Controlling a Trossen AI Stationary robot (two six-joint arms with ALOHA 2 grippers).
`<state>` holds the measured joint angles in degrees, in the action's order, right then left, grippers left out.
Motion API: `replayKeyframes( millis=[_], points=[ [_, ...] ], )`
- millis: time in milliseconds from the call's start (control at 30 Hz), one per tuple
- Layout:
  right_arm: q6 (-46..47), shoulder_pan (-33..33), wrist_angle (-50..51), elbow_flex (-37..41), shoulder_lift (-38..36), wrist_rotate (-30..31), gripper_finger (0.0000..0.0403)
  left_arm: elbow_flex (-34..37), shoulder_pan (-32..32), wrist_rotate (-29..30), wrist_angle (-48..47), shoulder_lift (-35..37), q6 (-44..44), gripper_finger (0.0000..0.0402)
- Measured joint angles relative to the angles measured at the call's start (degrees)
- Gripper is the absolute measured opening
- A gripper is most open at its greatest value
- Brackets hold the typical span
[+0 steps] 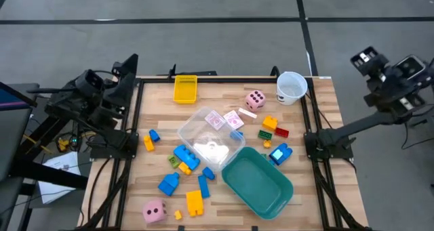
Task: Pick & Place Toys
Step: Put the pink die into the green bin
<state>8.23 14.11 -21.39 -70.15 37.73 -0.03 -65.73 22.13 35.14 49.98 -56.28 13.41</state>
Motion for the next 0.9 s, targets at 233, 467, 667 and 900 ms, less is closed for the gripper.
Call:
replayKeyframes(
  millis=[233,467,667,900],
  points=[
    [0.8,0.0,7.8,-9.8,6.7,0.1,0.0193,0.0,0.0,0.0,0.1,0.5,-0.1,0.0374],
    [-1.1,0.0,7.7,-12.3,9.7,1.0,0.0193,0.0,0.0,0.1,0.0,0.4,-0.2,0.0374],
    [-2.5,0.0,13.1,-13.7,10.2,7.8,0.0194,0.0,0.0,-3.1,-0.5,0.4,-0.2,0.0374],
    [-0.9,0.0,43.0,-30.2,17.7,17.1,0.0227,0.0,0.0,-3.9,-0.5,0.4,-0.2,0.0374]
  ],
)
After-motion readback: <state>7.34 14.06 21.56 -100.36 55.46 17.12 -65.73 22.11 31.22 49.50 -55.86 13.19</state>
